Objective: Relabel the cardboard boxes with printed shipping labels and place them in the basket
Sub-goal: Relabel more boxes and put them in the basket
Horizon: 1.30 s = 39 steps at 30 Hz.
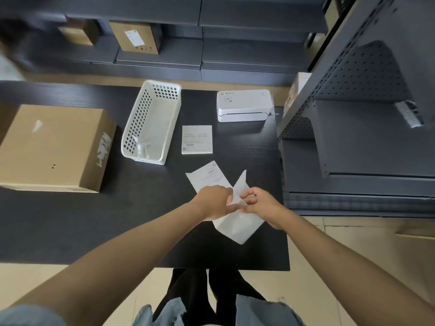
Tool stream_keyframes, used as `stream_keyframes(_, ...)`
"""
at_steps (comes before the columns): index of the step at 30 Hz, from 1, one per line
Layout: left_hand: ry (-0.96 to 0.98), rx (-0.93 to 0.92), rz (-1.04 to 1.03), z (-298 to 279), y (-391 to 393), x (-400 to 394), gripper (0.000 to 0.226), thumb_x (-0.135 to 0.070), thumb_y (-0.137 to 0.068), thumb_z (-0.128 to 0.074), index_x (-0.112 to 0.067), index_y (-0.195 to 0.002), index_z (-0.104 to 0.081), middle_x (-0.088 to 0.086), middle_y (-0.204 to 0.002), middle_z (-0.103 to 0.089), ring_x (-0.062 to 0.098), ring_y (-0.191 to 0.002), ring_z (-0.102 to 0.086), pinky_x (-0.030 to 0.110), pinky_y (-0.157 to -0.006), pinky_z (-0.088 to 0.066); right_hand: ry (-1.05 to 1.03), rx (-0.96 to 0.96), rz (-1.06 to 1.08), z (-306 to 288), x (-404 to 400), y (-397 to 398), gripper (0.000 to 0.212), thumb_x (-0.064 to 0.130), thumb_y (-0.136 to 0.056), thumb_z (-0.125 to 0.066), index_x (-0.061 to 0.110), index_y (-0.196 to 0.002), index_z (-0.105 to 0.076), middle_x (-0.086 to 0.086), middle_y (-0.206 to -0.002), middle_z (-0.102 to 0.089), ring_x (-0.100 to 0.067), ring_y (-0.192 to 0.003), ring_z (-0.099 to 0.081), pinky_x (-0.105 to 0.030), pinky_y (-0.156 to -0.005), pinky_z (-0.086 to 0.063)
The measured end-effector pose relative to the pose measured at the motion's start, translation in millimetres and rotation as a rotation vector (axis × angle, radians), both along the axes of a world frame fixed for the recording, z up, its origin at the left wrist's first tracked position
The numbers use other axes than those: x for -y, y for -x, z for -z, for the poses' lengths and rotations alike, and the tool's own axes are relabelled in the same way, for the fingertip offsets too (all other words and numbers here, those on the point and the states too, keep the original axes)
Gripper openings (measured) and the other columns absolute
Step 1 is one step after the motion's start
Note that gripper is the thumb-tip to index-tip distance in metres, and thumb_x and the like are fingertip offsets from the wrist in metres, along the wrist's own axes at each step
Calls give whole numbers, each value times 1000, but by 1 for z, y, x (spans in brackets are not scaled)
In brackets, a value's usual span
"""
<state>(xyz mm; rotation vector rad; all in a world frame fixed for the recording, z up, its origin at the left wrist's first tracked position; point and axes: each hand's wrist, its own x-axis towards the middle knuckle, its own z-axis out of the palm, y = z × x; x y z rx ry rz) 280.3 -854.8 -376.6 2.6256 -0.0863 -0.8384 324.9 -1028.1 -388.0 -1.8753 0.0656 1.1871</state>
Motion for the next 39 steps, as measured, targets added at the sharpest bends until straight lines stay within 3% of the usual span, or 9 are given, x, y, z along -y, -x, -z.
stream_keyframes(6,-77,-19,143,0,-3,6,33,-44,-97,-36,-17,-104,-55,-1,-85,-59,18,-77,-56,28,-66,-37,27,47,-58,-3,-2,4,25,15,-80,-76,24,-99,-62,7,-93,-72,-5,-91,-62,-21,-70,-42)
stream_keyframes(11,-118,-44,88,1,-6,8,26,-31,-97,-36,-14,-93,-55,3,-83,-59,15,-65,-51,25,-56,-35,55,83,-98,-1,-1,7,26,8,-83,-71,30,-93,-60,8,-93,-70,-5,-88,-61,-20,-67,-45)
stream_keyframes(15,23,-94,-2,3,0,1,35,-46,-96,-37,-19,-100,-60,1,-91,-64,16,-79,-59,27,-67,-44,25,64,-23,-1,2,7,28,14,-78,-78,28,-96,-62,10,-93,-71,-7,-92,-64,-21,-71,-46)
stream_keyframes(18,17,-75,13,7,4,2,43,-54,-97,-35,-20,-102,-60,0,-93,-65,16,-82,-61,29,-72,-47,8,61,-46,-2,1,8,24,16,-78,-78,28,-93,-65,4,-97,-70,-10,-94,-63,-22,-74,-45)
stream_keyframes(26,57,-118,39,10,3,3,37,-51,-98,-31,-23,-88,-53,-1,-80,-62,14,-70,-57,28,-66,-43,5,81,-114,-2,-2,7,18,13,-83,-72,28,-90,-66,1,-97,-72,-8,-94,-64,-20,-77,-45)
stream_keyframes(33,75,-149,54,12,6,0,24,-41,-96,-38,-24,-93,-55,-7,-77,-55,14,-71,-54,25,-59,-35,26,109,-216,2,-1,8,19,16,-85,-70,34,-90,-65,10,-104,-63,-8,-97,-59,-17,-73,-45)
stream_keyframes(37,112,-178,-47,11,6,0,23,-34,-91,-42,-24,-71,-47,-2,-73,-53,14,-65,-48,27,-58,-34,38,97,-181,4,2,7,19,11,-87,-67,29,-93,-63,7,-104,-63,-8,-97,-59,-16,-73,-45)
stream_keyframes(39,161,-186,-158,8,5,-4,21,-28,-87,-46,-16,-72,-53,2,-79,-58,19,-71,-52,30,-62,-39,61,83,-144,5,4,4,20,8,-88,-64,26,-93,-60,4,-100,-64,-11,-94,-60,-20,-73,-47)
